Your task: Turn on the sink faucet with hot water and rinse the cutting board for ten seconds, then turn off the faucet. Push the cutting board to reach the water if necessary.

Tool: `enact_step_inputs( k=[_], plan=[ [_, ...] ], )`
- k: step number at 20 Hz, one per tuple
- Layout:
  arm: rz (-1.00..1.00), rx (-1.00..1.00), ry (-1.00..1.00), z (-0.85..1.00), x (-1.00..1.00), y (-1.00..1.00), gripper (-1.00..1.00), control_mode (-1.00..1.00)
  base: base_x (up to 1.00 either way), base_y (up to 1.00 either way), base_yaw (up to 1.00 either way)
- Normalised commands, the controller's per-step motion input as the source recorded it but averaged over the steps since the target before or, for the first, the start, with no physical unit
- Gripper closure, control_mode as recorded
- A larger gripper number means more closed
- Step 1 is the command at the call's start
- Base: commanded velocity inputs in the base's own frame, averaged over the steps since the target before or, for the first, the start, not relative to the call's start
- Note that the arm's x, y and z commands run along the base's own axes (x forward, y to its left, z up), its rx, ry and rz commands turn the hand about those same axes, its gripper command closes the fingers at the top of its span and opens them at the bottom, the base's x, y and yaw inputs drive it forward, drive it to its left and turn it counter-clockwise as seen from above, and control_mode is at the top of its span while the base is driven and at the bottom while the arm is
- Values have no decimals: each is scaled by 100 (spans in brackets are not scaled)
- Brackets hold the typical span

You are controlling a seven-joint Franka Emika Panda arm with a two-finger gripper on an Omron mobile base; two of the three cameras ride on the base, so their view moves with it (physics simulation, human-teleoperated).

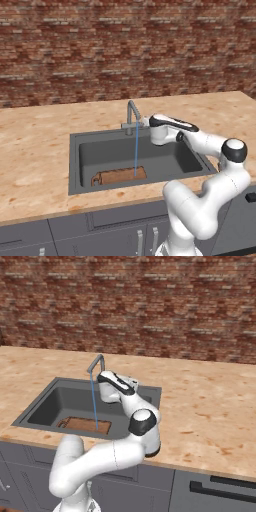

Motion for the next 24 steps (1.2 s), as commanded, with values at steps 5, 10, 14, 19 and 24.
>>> enact_step_inputs(
  k=[5, 10, 14, 19, 24],
  plan=[
    [0, 0, 9, 59, -8, -2, -100, -100, 0, 0, 0],
    [0, 1, 14, 63, -12, -12, -100, -100, 0, 0, 0],
    [0, 1, 19, 57, -16, -21, -100, -100, 0, 0, 0],
    [2, 1, 22, 49, -14, -39, -100, -100, 0, 0, 0],
    [8, 2, 24, 33, -13, -52, -100, -100, 0, 0, 0]
  ],
)
